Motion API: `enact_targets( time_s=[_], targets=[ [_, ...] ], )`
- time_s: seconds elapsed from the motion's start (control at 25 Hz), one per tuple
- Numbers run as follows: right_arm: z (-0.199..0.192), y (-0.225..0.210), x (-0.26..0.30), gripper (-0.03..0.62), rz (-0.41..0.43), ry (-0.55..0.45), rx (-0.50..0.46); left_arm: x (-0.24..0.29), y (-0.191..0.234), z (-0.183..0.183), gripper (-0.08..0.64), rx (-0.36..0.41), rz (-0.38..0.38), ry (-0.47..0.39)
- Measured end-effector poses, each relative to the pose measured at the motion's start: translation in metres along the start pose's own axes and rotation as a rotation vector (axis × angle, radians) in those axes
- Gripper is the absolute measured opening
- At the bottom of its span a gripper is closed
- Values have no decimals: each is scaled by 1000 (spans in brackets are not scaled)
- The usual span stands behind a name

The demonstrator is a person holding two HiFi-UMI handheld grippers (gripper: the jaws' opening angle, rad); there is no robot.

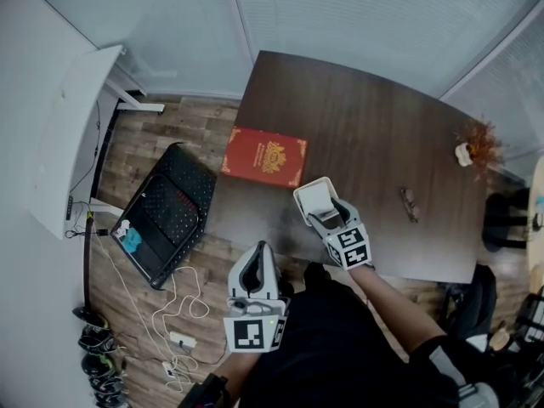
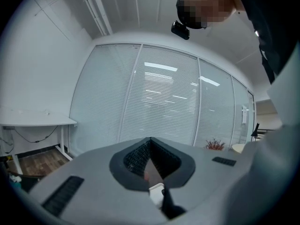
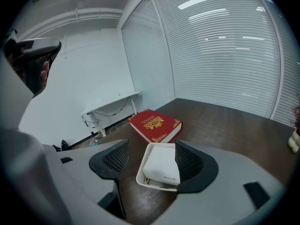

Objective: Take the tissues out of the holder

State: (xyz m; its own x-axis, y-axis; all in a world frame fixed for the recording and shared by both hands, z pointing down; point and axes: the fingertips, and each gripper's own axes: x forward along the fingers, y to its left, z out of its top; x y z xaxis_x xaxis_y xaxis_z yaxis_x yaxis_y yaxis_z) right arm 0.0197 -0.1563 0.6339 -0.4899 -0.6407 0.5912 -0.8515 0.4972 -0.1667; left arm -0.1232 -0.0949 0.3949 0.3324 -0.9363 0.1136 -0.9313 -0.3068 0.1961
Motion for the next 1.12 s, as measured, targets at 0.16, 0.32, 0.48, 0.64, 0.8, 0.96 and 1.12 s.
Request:
enact_targets(
  time_s=[0.16,0.32,0.48,0.64,0.8,0.96,1.12],
  targets=[
    [-5,0,6,292,-14,21,6,-1,7,-1,-3,-18,-1,15],
    [-9,-2,13,293,-23,39,-1,1,9,3,-3,-14,-4,7],
    [-15,-6,18,293,-42,71,-7,1,9,5,-3,-17,-25,-11],
    [-25,-12,23,293,-59,118,-30,-1,3,-2,-3,-23,-53,8],
    [-30,-19,28,302,-68,151,-37,-1,6,-4,-3,-29,-49,16],
    [-32,-26,34,308,-72,169,-41,-2,9,-7,-3,-32,-37,28],
    [-39,-27,41,308,-65,191,-39,-2,12,-9,-3,-44,-28,39]
  ],
)
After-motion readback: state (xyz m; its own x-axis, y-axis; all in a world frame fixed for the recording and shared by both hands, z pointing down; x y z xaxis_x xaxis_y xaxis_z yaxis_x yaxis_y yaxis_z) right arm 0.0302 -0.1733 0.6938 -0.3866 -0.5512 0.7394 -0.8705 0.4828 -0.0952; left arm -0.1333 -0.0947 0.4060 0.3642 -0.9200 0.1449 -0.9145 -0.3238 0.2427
